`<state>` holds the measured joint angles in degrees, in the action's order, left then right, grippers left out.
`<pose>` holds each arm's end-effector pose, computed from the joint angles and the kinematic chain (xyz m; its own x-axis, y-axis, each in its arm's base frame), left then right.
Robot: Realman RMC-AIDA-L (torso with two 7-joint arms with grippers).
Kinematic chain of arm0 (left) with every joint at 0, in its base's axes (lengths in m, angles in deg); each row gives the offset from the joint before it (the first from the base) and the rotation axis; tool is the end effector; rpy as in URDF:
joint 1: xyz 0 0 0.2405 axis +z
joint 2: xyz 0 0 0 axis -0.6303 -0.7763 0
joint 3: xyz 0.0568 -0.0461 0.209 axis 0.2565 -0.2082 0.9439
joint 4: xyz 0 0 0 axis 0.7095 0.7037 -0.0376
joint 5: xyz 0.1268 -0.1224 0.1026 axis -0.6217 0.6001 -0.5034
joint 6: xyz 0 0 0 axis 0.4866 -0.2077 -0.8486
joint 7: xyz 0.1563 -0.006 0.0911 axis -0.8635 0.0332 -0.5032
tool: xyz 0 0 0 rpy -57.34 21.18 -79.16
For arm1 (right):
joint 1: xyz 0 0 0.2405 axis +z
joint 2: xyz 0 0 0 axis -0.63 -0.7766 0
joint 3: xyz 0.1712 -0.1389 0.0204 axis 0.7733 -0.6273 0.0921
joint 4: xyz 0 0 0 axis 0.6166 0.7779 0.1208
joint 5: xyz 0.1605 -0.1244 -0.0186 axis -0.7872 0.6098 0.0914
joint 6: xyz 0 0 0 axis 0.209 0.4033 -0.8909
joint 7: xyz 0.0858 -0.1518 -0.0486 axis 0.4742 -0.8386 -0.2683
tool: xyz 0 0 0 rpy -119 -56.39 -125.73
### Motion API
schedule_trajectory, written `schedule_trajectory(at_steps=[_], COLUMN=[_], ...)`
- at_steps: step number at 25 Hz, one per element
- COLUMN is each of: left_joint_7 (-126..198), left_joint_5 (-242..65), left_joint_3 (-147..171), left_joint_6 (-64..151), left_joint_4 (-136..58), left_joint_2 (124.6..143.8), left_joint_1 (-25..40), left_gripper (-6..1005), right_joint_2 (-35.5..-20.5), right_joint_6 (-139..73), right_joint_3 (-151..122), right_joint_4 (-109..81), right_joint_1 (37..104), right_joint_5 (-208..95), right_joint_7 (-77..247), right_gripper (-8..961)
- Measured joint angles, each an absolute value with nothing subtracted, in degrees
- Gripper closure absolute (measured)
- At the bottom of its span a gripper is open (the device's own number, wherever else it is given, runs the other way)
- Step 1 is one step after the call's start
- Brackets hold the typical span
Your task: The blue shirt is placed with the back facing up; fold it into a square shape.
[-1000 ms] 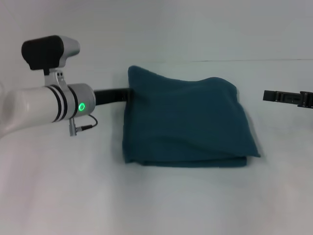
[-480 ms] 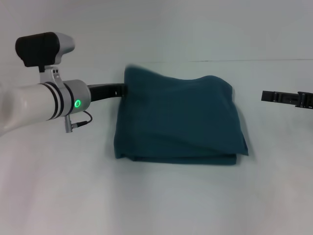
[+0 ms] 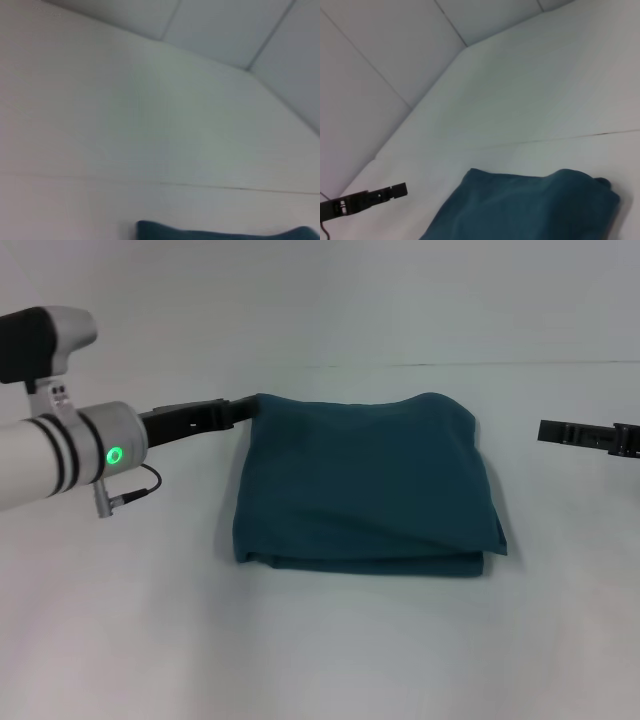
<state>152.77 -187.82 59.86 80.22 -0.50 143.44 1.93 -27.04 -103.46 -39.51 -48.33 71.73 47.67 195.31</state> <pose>-0.2099 0.4282 -0.0329 0.4555 0.6039 0.6541 0.8883 -0.3566 -0.2894 0.2611 0.3755 0.0539 0.4199 -0.6761 -0.6055 -0.8870 -0.4469 -0.1162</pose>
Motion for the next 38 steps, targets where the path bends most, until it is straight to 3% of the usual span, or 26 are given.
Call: schedule_trajectory(at_steps=[6,8,19,23,38], left_joint_7=[141.7,138.3,116.3,111.8,110.5], left_joint_5=[-179.9,-178.6,-172.5,-172.9,-179.2], left_joint_3=[59.3,58.7,49.6,47.6,48.1], left_joint_6=[96.0,100.0,123.5,129.4,133.1], left_joint_4=[3.3,3.3,0.2,-1.4,-2.7], left_joint_2=[143.65,143.69,143.81,143.76,143.83], left_joint_1=[5.9,6.6,12.1,13.6,14.6], left_gripper=[453,408,67,67,72], right_joint_2=[-27.66,-28.23,-31.83,-32.60,-31.77], right_joint_6=[-106.2,-107.3,-112.5,-113.6,-116.6], right_joint_3=[-39.5,-39.5,-40.3,-41.1,-48.1], right_joint_4=[-48.1,-48.1,-47.9,-48.3,-48.7], right_joint_1=[70.7,69.9,67.0,67.1,67.0], right_joint_5=[43.7,41.9,38.7,38.7,39.7], right_joint_7=[189.5,186.3,170.0,167.6,167.9], right_gripper=[66,32,38,39,42])
